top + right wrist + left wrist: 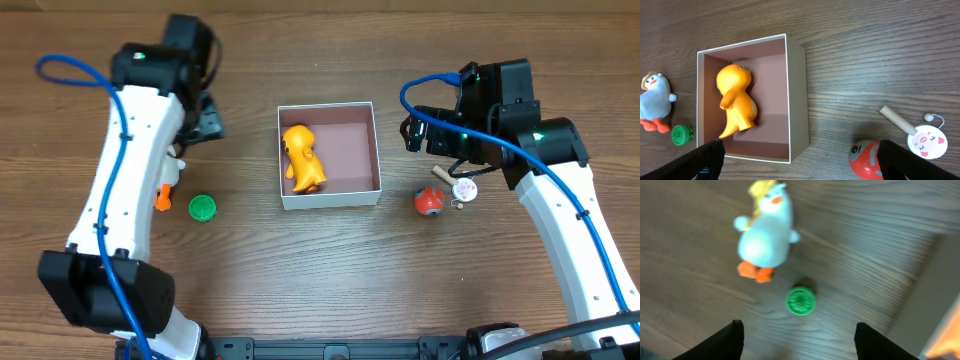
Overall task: Pack container
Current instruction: 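Move the left gripper to the white plush duck and grasp it, then lift the white duck with the left gripper and carry it over the box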
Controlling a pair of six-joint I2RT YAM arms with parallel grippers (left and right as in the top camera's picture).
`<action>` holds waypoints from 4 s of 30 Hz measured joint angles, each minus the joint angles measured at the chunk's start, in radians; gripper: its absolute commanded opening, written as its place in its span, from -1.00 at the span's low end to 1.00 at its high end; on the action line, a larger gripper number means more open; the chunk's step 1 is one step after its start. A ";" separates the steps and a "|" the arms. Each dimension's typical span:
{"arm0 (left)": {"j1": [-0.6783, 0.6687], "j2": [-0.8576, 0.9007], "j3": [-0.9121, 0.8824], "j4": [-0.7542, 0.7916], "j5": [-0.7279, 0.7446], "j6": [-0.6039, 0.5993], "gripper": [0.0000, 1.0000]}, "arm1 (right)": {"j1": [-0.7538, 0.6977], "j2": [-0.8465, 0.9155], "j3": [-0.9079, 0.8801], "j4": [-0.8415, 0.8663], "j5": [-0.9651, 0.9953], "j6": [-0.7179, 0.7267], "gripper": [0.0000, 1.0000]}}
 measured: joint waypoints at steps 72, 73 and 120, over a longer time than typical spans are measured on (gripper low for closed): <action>0.262 0.002 -0.591 0.749 0.134 0.462 1.00 | 0.000 0.000 0.000 0.000 0.000 0.000 1.00; 0.262 0.002 -0.594 0.758 0.134 0.462 1.00 | 0.000 0.000 0.000 0.000 0.000 0.000 1.00; -0.161 -0.124 -0.118 0.527 0.655 0.010 -0.92 | 0.000 0.000 0.000 0.000 0.000 0.000 1.00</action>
